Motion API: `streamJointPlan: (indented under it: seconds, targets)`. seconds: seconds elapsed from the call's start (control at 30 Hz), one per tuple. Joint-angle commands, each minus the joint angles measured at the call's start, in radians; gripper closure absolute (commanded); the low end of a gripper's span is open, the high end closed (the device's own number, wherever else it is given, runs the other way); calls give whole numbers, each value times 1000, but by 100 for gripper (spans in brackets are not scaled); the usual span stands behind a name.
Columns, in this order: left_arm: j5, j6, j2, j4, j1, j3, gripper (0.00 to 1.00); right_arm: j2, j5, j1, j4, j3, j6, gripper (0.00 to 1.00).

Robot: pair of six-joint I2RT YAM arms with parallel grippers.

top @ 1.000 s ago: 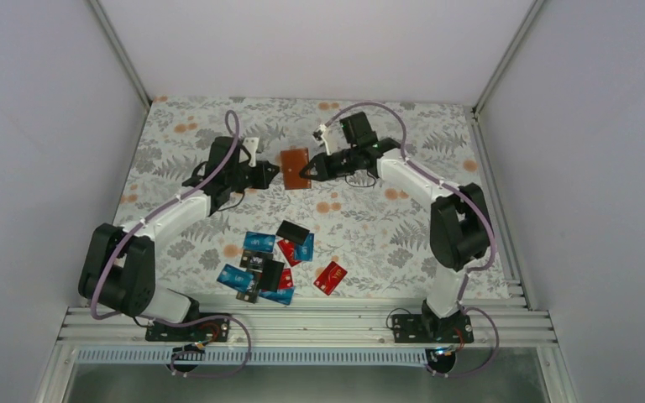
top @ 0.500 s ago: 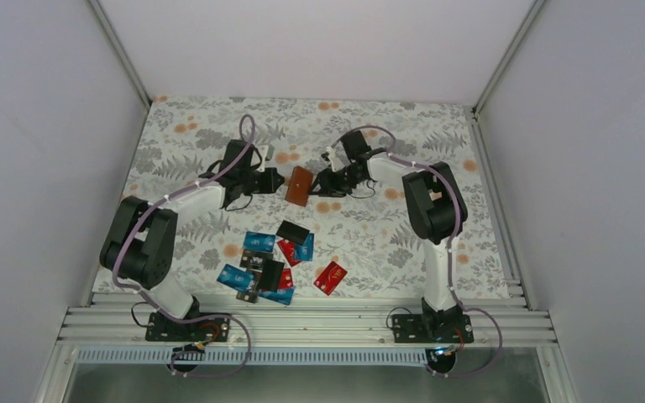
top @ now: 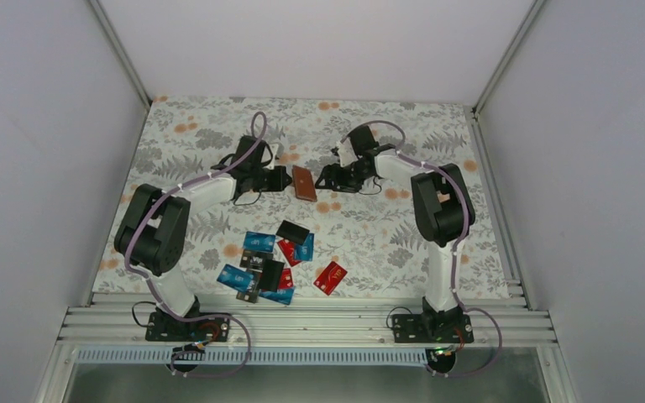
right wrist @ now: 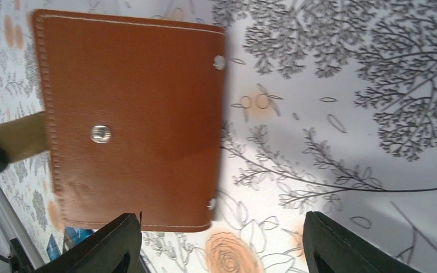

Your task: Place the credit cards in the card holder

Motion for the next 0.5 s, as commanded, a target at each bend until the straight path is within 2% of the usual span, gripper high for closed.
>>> streamJointPlan:
  seconds: [0.0,0.13,0.47]
  targets:
    - [5,-3,-5,-14,-13,29,98,-67,-17,33,-16,33,4,27]
    - [2,3,-10,-20,-15,34,98,-73,-24,63,-37,84,2,27]
    - [-4,15,-39,-35,-19,42,98,-39,96,133,-97,173,14,28]
